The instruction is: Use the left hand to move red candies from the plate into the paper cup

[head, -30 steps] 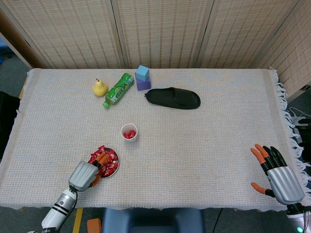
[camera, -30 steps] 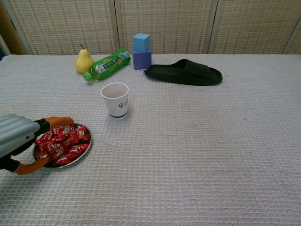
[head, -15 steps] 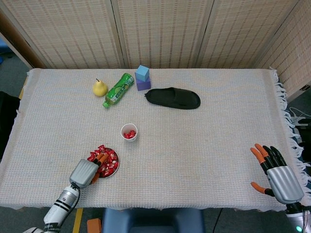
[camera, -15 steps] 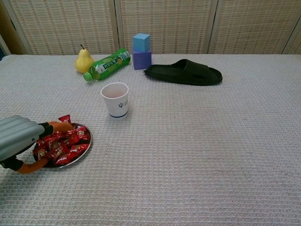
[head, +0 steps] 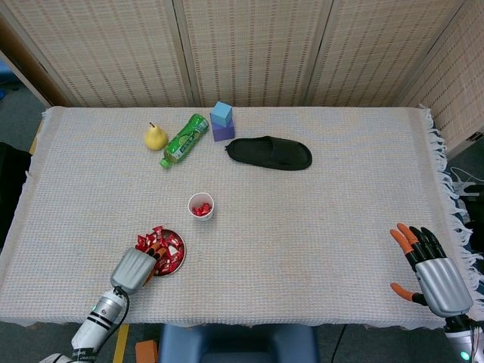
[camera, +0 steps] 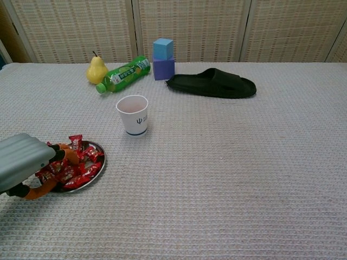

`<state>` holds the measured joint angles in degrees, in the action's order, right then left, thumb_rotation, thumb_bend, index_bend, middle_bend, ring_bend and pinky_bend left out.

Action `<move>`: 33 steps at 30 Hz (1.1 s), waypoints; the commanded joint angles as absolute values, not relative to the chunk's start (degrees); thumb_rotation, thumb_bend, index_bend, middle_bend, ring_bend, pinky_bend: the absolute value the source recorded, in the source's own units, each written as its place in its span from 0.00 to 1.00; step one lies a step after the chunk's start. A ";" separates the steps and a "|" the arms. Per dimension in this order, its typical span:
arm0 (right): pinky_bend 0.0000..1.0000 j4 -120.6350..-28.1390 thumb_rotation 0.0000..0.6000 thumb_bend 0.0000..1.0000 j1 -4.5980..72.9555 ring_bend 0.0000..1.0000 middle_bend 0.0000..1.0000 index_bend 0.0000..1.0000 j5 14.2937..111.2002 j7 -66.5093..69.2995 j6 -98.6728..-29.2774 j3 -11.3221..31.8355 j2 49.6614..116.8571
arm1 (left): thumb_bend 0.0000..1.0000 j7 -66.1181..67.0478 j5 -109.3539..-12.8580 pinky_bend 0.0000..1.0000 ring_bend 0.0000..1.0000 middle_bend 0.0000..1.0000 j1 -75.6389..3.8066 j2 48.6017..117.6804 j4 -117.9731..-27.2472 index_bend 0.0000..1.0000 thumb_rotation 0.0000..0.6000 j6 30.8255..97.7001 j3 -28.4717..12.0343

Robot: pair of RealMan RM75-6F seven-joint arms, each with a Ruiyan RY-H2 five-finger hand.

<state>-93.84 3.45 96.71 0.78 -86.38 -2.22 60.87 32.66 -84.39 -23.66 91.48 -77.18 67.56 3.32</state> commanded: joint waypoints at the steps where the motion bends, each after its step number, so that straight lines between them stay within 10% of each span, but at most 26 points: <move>1: 0.00 -93.83 1.00 0.04 3.46 0.00 0.00 0.00 96.70 0.77 -86.37 -2.22 60.87 | 0.39 32.81 -85.01 1.00 0.77 0.37 -23.45 91.81 -76.77 0.32 1.00 68.06 3.47; 33: 0.00 -93.81 1.00 0.04 3.56 0.00 0.00 0.00 97.15 1.16 -86.25 -2.57 60.65 | 0.39 35.49 -92.06 1.00 0.81 0.60 -21.46 94.96 -69.67 0.52 1.00 74.09 4.14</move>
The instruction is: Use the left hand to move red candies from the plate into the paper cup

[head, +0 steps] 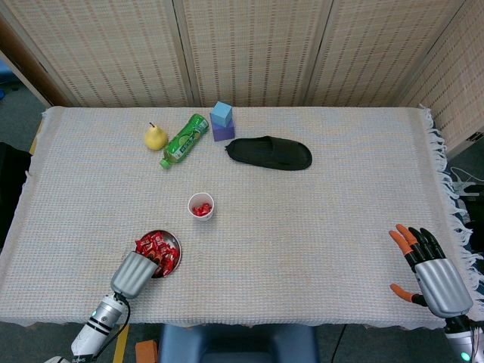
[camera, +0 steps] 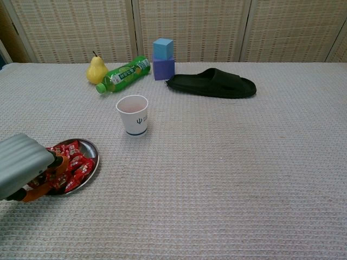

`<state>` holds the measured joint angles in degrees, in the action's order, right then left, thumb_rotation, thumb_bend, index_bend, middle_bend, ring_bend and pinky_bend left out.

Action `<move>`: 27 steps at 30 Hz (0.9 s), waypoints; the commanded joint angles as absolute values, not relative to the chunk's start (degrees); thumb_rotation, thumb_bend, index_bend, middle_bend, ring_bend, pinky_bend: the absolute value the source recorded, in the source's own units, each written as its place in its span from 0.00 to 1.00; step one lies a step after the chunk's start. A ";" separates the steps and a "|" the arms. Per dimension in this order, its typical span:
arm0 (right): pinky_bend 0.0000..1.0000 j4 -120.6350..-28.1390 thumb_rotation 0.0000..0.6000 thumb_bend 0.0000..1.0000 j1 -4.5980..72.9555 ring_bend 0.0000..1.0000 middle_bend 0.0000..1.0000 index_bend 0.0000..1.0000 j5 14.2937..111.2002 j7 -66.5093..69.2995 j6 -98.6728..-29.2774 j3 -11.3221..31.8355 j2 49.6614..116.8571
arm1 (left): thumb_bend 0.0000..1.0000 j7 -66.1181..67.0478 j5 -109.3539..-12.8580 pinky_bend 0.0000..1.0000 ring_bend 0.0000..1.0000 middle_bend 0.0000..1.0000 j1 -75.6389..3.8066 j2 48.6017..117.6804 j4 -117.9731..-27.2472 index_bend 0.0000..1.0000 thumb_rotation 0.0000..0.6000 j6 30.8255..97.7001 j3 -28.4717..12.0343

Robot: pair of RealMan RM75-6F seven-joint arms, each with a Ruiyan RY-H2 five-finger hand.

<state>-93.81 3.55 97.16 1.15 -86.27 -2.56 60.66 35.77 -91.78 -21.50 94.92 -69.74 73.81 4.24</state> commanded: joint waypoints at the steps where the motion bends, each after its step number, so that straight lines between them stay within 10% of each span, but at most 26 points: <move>1: 0.00 -93.81 1.00 0.04 3.57 0.00 0.00 0.00 97.14 1.17 -86.25 -2.56 60.65 | 0.39 35.30 -92.22 1.00 0.81 0.60 -21.44 94.92 -69.73 0.52 1.00 74.34 4.05; 27: 0.00 -93.80 1.00 0.04 3.67 0.00 0.00 0.00 96.88 1.13 -86.06 -2.47 60.69 | 0.40 31.06 -94.14 1.00 0.82 0.63 -23.78 92.52 -76.35 0.56 1.00 76.54 -0.72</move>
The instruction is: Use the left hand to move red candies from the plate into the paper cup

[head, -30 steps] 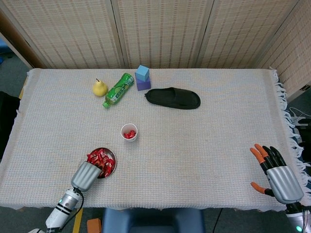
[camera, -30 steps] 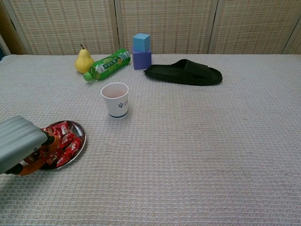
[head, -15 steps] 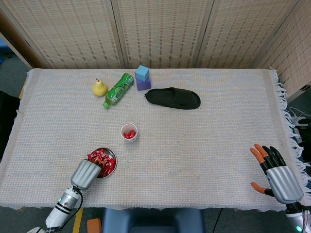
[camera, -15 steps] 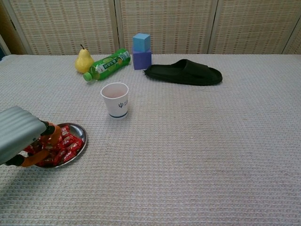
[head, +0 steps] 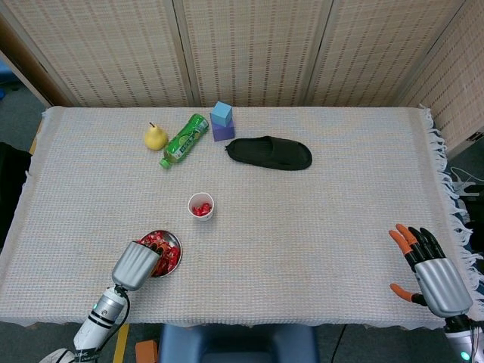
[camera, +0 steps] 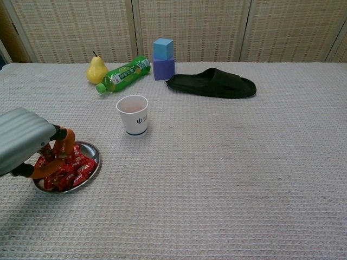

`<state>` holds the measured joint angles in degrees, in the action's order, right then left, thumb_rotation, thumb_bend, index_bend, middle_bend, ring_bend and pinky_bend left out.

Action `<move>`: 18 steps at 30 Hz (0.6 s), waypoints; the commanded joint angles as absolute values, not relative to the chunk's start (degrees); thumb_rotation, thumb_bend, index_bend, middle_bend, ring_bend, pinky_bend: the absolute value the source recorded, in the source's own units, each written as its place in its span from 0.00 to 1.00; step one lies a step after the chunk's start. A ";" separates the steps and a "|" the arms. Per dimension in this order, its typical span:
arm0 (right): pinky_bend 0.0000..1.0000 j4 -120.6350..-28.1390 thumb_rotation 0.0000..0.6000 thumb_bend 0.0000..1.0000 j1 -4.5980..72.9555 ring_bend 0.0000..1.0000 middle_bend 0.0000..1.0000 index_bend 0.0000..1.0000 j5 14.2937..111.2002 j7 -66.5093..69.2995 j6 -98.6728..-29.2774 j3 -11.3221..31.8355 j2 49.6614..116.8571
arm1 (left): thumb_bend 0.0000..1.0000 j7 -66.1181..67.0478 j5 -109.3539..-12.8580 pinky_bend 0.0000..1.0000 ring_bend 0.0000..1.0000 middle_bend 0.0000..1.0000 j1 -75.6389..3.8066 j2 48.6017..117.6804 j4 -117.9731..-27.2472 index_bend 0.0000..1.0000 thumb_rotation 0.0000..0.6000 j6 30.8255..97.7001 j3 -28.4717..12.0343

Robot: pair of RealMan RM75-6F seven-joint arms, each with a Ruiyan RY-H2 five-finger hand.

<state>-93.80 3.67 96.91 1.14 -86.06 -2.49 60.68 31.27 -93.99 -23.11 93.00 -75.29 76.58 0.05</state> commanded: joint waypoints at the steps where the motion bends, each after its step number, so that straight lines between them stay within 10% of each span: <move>1: 0.00 -93.78 1.00 0.04 3.67 0.00 0.00 0.00 96.80 1.14 -86.05 -2.44 60.71 | 0.40 31.05 -94.06 1.00 0.82 0.63 -24.38 92.27 -77.40 0.56 1.00 76.29 -1.46; 18: 0.00 -93.95 1.00 0.04 4.39 0.00 0.00 0.00 93.59 0.72 -84.12 -1.18 60.89 | 0.40 33.03 -86.48 1.00 0.82 0.60 -39.93 99.85 -75.33 0.56 1.00 64.96 -14.91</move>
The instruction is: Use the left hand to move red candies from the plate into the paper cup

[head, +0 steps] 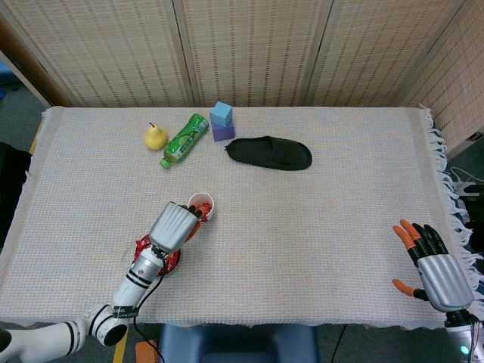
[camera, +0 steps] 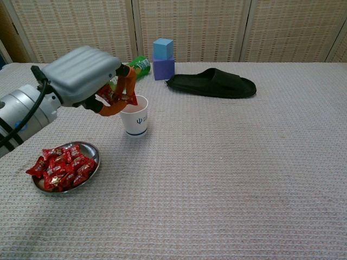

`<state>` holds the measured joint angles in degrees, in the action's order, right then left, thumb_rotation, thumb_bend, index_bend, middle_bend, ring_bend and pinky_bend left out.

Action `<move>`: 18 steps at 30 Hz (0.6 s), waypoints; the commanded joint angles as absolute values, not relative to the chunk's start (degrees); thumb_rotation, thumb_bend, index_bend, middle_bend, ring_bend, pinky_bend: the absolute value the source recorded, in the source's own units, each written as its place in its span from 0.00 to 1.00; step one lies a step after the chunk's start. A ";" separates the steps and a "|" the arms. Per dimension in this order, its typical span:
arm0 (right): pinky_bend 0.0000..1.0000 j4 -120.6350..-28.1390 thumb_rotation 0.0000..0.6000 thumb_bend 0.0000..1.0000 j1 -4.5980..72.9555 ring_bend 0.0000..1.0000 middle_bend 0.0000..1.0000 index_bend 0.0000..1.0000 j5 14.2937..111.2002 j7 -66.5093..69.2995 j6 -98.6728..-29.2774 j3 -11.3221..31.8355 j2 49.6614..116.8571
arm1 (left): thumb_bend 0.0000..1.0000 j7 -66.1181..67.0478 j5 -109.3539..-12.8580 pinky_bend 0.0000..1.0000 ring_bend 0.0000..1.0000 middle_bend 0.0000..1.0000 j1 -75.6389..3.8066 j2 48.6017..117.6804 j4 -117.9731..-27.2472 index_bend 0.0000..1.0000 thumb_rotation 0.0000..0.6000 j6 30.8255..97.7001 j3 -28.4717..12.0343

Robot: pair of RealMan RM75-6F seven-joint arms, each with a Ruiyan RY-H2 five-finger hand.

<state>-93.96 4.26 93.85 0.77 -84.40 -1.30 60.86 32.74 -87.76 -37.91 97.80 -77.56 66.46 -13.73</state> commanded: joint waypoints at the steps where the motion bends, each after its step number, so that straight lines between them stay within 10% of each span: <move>1: 0.00 -93.95 1.00 0.04 4.46 0.00 0.00 0.00 93.45 0.67 -83.96 -1.14 60.90 | 0.40 33.03 -86.24 1.00 0.82 0.60 -40.63 100.60 -74.28 0.56 1.00 64.71 -15.26; 18: 0.00 -93.86 1.00 0.04 4.91 0.00 0.00 0.00 92.21 0.40 -83.01 -0.68 61.00 | 0.40 29.13 -82.95 1.00 0.82 0.57 -45.79 105.77 -59.01 0.55 1.00 63.17 -15.31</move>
